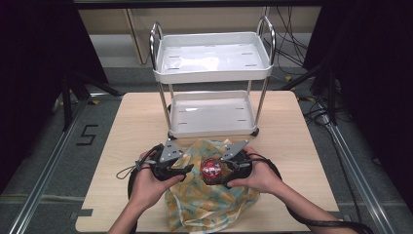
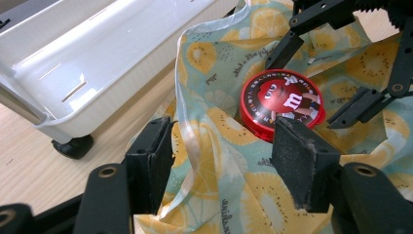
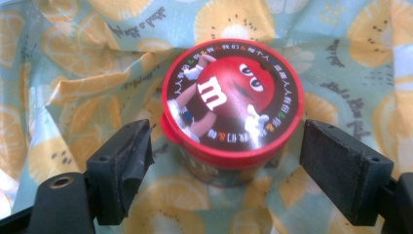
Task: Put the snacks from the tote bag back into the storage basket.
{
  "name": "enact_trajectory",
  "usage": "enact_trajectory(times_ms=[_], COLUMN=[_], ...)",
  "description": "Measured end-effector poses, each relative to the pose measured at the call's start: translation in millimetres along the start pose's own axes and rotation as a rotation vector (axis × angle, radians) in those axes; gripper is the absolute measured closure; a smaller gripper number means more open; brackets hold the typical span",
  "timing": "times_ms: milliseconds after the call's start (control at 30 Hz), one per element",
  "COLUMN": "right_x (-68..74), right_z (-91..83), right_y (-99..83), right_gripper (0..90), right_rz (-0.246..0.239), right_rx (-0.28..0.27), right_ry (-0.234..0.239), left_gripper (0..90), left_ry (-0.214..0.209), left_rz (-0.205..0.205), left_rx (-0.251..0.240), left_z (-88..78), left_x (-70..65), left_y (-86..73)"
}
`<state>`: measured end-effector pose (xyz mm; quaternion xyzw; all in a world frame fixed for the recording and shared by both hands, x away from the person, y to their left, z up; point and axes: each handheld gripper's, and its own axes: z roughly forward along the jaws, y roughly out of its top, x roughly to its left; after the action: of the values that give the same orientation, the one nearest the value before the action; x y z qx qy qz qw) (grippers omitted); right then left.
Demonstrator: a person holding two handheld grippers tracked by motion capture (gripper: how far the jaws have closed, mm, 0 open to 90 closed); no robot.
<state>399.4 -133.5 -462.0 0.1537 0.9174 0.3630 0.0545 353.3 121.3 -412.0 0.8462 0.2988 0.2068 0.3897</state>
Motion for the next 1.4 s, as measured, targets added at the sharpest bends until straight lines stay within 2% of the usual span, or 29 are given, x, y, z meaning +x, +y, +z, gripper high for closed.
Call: enact_trajectory(times_ms=[67, 167, 267, 333, 467, 500, 633, 700, 800, 900, 933, 1000, 1067, 1100, 1133, 1167, 1267, 1300, 1333, 1367, 1400], right_x=[-0.5, 0.7, 0.7, 1.0, -0.3, 0.3, -0.1, -0.4, -0.7, -0.2, 0.2, 0.0, 0.1, 1.7, 1.7, 0.4, 0.2, -0.2, -0.7, -0.8, -1.0], right_z=[2.6, 5.7, 7.3, 8.4, 10.3, 10.6, 13.6, 14.9, 16.0, 19.6, 20.2, 22.4, 23.2, 25.2, 25.2, 27.4, 28.8, 29.0, 28.9, 28.5, 28.5], right_y=[0.8, 0.9, 0.9, 0.6, 0.3, 0.6, 1.4, 1.0, 0.7, 0.3, 0.3, 0.4, 0.5, 0.3, 0.3, 0.6, 0.6, 0.2, -0.1, -0.3, -0.5], right_gripper=[20.1, 20.0, 19.4, 19.1, 19.0, 19.0, 18.6, 18.5, 18.1, 17.8, 17.7, 17.6, 17.6, 17.7, 17.7, 18.0, 19.5, 22.7, 24.4, 24.8, 25.0], right_rz=[-0.015, -0.004, -0.005, 0.000, -0.009, -0.002, -0.008, -0.010, -0.015, -0.009, -0.003, -0.005, -0.007, 0.023, 0.023, -0.003, -0.007, -0.016, -0.017, -0.013, -0.012], right_rx=[0.004, 0.001, 0.007, 0.005, 0.003, 0.000, -0.003, -0.003, 0.007, 0.001, -0.004, -0.004, -0.002, -0.002, -0.002, -0.016, -0.020, -0.025, -0.030, -0.039, -0.042], right_ry=[-0.012, 0.008, -0.003, 0.011, -0.006, 0.011, 0.010, 0.011, 0.005, -0.004, 0.012, 0.013, 0.014, 0.017, 0.017, 0.011, 0.010, 0.004, 0.000, 0.001, 0.002], left_gripper=[39.8, 39.8, 39.7, 39.7, 39.7, 39.7, 39.6, 39.6, 39.5, 39.5, 39.5, 39.5, 39.5, 39.5, 39.4, 39.5, 39.5, 39.4, 39.5, 39.5, 39.5], left_ry=[0.001, -0.006, -0.005, -0.005, -0.005, -0.005, -0.006, -0.001, -0.004, -0.005, -0.005, -0.005, -0.006, -0.009, -0.009, -0.005, -0.004, -0.008, -0.007, -0.007, -0.011], left_rz=[0.004, 0.018, 0.020, 0.020, 0.020, 0.001, -0.001, 0.017, 0.021, 0.018, 0.018, 0.000, 0.005, 0.012, 0.012, 0.000, 0.006, 0.018, 0.000, 0.000, 0.015], left_rx=[0.001, 0.002, 0.010, 0.009, 0.009, 0.009, 0.003, 0.005, 0.008, 0.011, 0.011, 0.011, 0.013, 0.013, 0.013, 0.018, 0.022, 0.020, 0.018, 0.018, 0.020], left_z=[0.5, 1.2, 1.0, 1.0, 1.2, 1.5, 2.3, 2.1, 2.2, 3.2, 3.2, 4.4, 4.5, 4.7, 4.7, 4.8, 4.7, 5.1, 5.8, 5.8, 6.2], left_x=[0.4, 1.0, 0.8, 0.7, 0.8, -0.3, -0.2, 1.0, 1.1, 0.5, 0.5, -0.6, -0.3, 0.3, 0.3, -0.2, 0.4, 0.8, -0.2, -0.2, 0.4], left_y=[-0.5, -0.5, -0.1, 0.0, -0.2, -0.6, -0.9, -0.8, -0.9, -1.2, -1.2, -2.1, -2.3, -2.7, -2.7, -3.3, -3.4, -3.4, -4.1, -4.1, -4.2])
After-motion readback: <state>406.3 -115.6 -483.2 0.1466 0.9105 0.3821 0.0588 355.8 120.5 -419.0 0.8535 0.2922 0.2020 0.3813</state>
